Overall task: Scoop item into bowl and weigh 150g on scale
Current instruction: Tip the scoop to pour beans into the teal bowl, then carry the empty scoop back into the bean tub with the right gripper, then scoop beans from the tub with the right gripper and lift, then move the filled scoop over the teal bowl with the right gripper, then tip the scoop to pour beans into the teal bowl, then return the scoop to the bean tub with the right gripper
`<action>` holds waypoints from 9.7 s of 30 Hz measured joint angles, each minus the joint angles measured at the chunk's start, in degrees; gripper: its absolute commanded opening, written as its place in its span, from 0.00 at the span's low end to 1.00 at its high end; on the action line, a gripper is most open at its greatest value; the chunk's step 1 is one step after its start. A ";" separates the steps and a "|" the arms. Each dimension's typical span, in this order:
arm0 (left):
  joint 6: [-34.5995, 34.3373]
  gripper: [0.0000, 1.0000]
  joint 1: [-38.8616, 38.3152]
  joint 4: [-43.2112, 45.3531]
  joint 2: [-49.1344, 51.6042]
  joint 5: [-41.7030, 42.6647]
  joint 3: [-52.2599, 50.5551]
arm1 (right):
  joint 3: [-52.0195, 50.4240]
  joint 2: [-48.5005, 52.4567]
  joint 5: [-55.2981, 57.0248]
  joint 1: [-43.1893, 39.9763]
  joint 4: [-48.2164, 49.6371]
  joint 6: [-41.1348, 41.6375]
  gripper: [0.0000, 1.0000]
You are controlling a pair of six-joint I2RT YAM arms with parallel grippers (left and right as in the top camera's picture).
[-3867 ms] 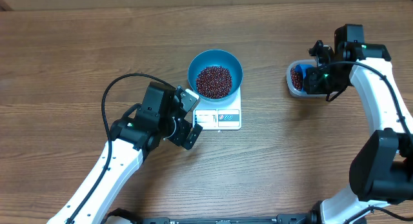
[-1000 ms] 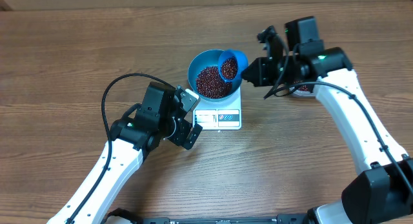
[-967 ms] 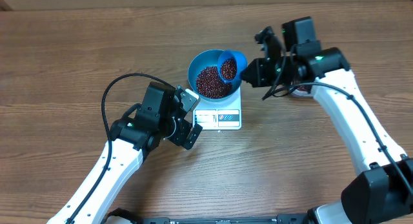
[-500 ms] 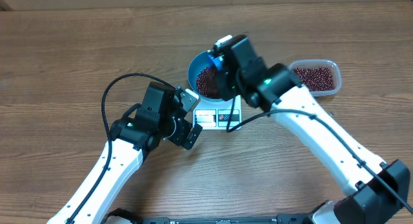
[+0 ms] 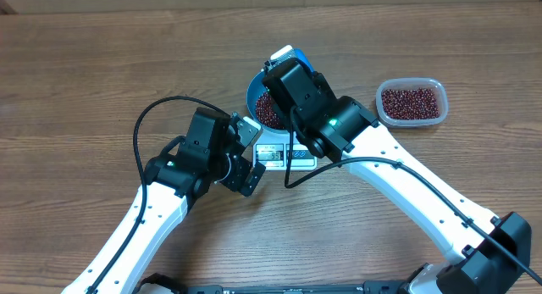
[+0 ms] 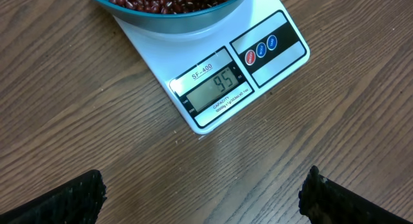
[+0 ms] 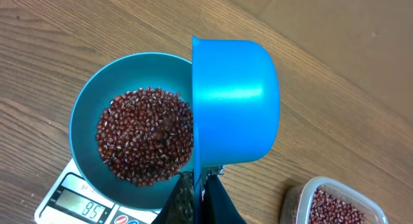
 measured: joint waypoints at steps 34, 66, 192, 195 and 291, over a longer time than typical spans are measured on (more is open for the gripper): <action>0.00 1.00 0.02 0.00 0.00 0.00 0.00 | 0.68 -8.68 -29.49 -41.29 -12.83 1.38 0.04; 0.00 1.00 0.02 -0.02 0.00 0.00 0.00 | -1.44 7.96 -11.91 -41.33 -13.29 3.34 0.04; 0.00 1.00 0.02 -0.02 0.00 0.00 0.00 | 6.88 4.37 -66.38 -31.06 -21.44 -1.20 0.04; 0.00 0.99 0.02 0.00 0.00 0.00 0.00 | 6.88 4.37 -62.53 -28.87 -20.85 -0.39 0.04; 0.00 1.00 0.02 -0.02 0.00 0.00 0.00 | -2.47 0.81 -26.53 -47.71 -13.38 2.84 0.04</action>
